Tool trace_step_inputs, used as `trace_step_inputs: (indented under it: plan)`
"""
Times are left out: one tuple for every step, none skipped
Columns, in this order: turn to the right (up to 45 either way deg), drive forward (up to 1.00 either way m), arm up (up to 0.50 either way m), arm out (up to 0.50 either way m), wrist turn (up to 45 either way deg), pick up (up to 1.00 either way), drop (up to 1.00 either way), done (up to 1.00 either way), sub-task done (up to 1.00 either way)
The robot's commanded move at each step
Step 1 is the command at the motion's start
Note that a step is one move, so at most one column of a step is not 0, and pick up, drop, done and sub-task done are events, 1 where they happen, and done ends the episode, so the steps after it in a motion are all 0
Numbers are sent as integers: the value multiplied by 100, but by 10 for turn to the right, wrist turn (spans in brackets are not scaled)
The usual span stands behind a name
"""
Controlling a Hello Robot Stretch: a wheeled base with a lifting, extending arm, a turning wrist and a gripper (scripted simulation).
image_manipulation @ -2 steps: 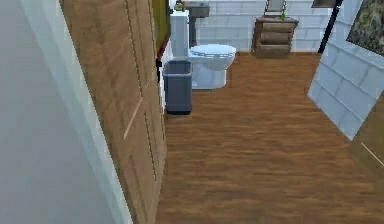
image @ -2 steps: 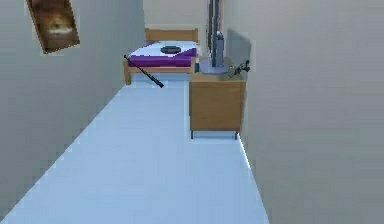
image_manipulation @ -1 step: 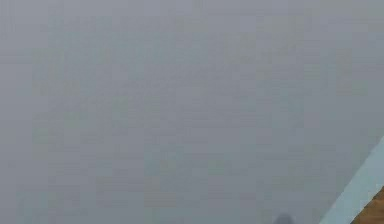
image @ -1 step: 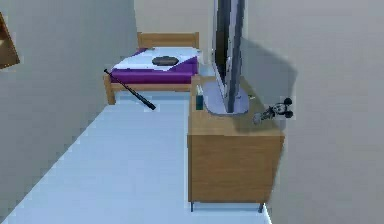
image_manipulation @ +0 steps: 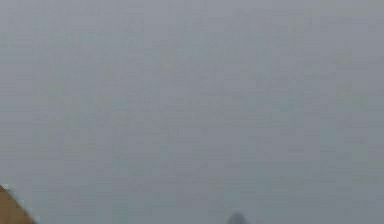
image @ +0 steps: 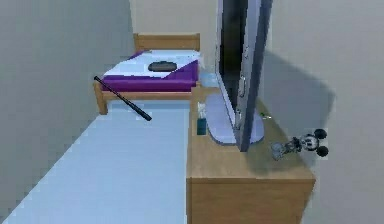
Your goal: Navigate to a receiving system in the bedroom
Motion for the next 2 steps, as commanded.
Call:
trace_step_inputs:
  plan:
    - [90,0,0,0,0,0,0,0,0]
    - [0,0,0,0,0,0,0,100,0]
